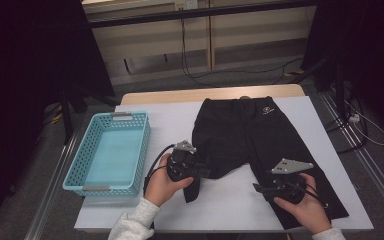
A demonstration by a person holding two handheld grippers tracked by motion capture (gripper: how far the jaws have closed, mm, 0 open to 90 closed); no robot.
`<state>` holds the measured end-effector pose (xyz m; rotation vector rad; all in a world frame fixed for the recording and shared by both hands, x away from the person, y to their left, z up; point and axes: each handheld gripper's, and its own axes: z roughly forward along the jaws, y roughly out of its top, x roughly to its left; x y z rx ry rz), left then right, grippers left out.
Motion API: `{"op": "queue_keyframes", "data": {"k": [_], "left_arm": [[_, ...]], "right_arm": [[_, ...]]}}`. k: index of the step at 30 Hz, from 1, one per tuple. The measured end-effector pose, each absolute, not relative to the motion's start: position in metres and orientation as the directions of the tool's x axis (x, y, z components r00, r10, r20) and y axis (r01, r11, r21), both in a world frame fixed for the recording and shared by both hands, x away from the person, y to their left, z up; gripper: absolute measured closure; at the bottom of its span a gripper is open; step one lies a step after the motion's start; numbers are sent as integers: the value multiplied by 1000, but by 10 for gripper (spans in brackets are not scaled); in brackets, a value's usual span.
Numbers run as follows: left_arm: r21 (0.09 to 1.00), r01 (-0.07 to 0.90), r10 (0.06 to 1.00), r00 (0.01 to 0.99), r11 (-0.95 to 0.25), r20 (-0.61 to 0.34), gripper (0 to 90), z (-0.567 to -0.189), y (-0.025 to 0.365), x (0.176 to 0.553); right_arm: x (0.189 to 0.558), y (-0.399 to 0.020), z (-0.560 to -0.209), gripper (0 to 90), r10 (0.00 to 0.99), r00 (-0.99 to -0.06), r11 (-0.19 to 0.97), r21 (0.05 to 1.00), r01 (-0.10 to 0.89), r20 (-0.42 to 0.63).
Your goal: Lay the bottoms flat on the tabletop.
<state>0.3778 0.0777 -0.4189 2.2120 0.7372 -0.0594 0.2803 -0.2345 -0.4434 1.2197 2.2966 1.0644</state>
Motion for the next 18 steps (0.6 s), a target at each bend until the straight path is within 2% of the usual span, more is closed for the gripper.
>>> {"op": "queue_keyframes", "data": {"k": [2,7,14,18], "left_arm": [[676,536,499,821,-506,-277,539,-417,81,379],[732,514,544,806,-448,-233,349,-404,96,385],[743,523,642,749,-418,-167,254,-409,111,391],[720,553,670,723,-419,-166,255,-420,117,393]], "right_arm": [[280,-233,-443,351,811,-582,355,746,563,53],[281,-231,-443,346,807,-588,358,746,561,55],[283,-228,-443,328,802,-596,370,746,554,45],[285,-223,-441,315,798,-601,365,759,539,42]]}}
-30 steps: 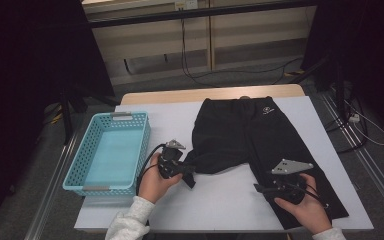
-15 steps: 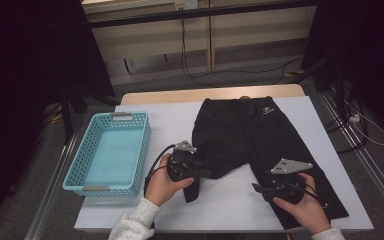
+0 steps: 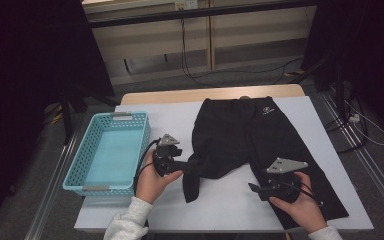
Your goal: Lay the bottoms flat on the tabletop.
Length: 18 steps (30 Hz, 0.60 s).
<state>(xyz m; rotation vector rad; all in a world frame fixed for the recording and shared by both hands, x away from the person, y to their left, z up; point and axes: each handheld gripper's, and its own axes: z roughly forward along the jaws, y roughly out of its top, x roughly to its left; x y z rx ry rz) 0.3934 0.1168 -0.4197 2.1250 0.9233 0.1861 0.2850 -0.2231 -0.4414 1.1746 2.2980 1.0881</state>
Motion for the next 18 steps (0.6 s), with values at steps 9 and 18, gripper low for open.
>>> {"op": "queue_keyframes", "data": {"k": [9,18], "left_arm": [[715,555,685,714,-425,-146,251,-431,121,389],[720,539,677,724,-436,-133,219,-431,124,383]], "right_arm": [[300,-204,-438,328,770,-636,372,776,510,49],[320,-183,-438,310,744,-667,390,792,470,30]]}}
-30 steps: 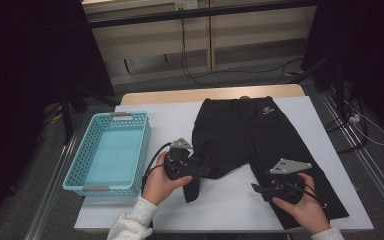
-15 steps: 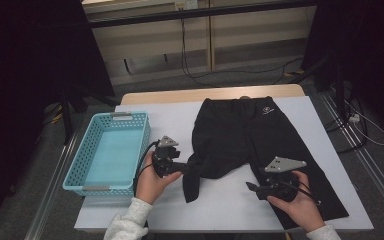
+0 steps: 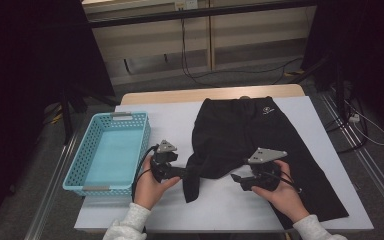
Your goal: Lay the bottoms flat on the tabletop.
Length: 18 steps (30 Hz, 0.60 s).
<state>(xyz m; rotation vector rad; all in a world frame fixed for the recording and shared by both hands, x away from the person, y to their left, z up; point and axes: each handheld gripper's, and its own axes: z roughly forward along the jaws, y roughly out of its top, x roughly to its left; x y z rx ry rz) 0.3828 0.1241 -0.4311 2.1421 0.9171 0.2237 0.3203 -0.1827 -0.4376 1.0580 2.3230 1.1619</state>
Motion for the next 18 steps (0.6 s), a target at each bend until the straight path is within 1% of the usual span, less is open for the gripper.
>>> {"op": "queue_keyframes", "data": {"k": [1,2,4,6,9,12,15,18], "left_arm": [[717,541,677,724,-439,-133,216,-432,125,383],[718,549,684,716,-428,-140,214,-433,125,383],[710,549,680,720,-440,-135,214,-435,127,383],[708,557,688,713,-435,-138,214,-436,126,383],[706,547,683,720,-449,-124,206,-437,126,383],[709,541,683,722,-452,-115,203,-436,126,383],[710,545,686,718,-446,-120,201,-437,126,383],[709,546,686,717,-447,-120,200,-437,127,383]], "right_arm": [[322,-179,-438,351,732,-681,403,789,464,26],[323,-175,-438,371,720,-694,418,785,457,21],[325,-167,-440,380,706,-708,444,774,452,8],[328,-160,-442,421,691,-723,457,766,451,14],[332,-153,-446,417,686,-727,473,754,457,10],[335,-146,-449,444,676,-736,476,748,463,26],[336,-140,-453,438,671,-741,491,735,468,25],[337,-136,-456,455,660,-751,510,721,469,21]]}}
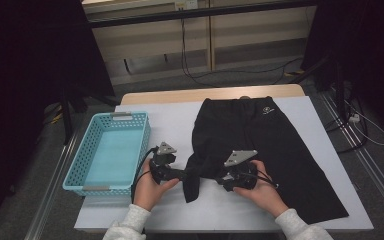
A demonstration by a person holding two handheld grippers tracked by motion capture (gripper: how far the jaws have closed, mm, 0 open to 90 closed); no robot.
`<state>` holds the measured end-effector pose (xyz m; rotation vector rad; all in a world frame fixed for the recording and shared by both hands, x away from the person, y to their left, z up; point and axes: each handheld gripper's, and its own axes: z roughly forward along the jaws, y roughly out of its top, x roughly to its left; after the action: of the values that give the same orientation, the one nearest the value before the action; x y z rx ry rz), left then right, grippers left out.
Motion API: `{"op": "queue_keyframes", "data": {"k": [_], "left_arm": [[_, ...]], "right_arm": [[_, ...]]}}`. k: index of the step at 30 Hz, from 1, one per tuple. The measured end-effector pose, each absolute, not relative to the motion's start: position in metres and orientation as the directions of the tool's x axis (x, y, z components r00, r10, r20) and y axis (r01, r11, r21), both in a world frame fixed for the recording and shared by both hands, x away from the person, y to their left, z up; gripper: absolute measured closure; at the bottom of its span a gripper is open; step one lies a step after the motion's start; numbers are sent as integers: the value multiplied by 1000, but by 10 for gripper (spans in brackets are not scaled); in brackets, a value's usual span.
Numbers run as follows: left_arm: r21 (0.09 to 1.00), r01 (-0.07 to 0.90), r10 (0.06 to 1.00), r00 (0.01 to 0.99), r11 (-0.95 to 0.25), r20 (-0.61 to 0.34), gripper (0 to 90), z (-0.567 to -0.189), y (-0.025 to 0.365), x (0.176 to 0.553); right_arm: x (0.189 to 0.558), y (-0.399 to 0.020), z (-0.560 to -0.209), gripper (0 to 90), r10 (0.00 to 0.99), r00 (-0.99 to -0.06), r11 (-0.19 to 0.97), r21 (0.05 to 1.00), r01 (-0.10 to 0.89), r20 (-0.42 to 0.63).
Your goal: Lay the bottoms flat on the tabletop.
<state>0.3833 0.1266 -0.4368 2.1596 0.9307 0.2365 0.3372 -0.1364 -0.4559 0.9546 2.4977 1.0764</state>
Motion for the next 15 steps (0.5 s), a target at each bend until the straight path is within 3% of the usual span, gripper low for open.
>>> {"op": "queue_keyframes", "data": {"k": [3,9,12,15], "left_arm": [[706,542,682,722,-455,-115,200,-438,126,384],[694,544,674,730,-472,-114,200,-440,125,383],[695,548,678,726,-466,-118,200,-441,124,383],[687,550,667,734,-475,-126,200,-443,123,383]], "right_arm": [[339,-134,-457,469,663,-749,514,726,458,3],[342,-132,-457,696,656,-754,523,728,444,-11],[342,-132,-457,851,640,-768,533,729,429,-16],[342,-133,-457,883,634,-773,540,726,427,-17]]}}
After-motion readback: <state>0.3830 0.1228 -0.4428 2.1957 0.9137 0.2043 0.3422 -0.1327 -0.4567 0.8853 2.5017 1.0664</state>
